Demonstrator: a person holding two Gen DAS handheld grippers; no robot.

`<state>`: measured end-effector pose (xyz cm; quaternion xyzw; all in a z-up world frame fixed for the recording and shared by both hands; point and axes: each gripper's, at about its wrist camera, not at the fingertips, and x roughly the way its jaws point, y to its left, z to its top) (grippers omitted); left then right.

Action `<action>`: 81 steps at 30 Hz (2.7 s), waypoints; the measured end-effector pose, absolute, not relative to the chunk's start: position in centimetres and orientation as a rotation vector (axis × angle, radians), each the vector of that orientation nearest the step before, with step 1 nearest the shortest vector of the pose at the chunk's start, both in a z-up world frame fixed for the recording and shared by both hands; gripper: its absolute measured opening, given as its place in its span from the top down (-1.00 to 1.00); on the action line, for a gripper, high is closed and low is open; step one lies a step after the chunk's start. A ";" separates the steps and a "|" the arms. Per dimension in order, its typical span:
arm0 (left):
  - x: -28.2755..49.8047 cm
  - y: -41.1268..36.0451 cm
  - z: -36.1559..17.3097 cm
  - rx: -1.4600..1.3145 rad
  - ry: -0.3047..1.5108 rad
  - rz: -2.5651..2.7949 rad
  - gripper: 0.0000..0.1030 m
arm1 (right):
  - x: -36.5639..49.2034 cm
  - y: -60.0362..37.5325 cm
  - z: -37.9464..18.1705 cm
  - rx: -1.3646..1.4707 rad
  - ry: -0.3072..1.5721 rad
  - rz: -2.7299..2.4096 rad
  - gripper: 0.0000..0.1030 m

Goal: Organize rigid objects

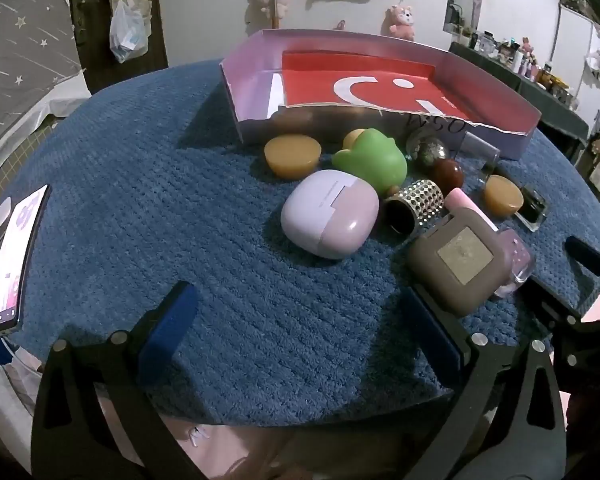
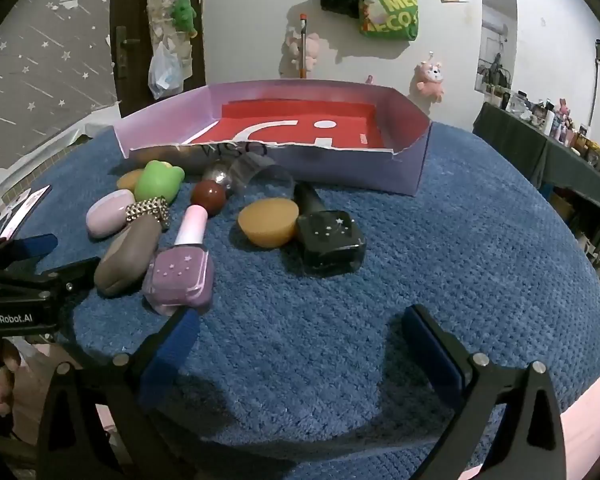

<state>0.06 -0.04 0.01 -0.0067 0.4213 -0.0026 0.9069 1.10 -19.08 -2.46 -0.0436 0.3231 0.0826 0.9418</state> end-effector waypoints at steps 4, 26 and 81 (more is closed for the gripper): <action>0.2 -0.2 0.1 -0.013 0.871 -0.004 -1.00 | 1.2 -19.1 -2.6 -0.059 0.653 0.178 -1.00; -0.1 0.1 0.0 -0.020 0.863 -0.005 -1.00 | 1.0 -19.0 -2.6 -0.068 0.647 0.168 -1.00; -0.2 0.0 0.1 -0.020 0.861 -0.004 -1.00 | 0.9 -18.9 -2.6 -0.069 0.647 0.167 -1.00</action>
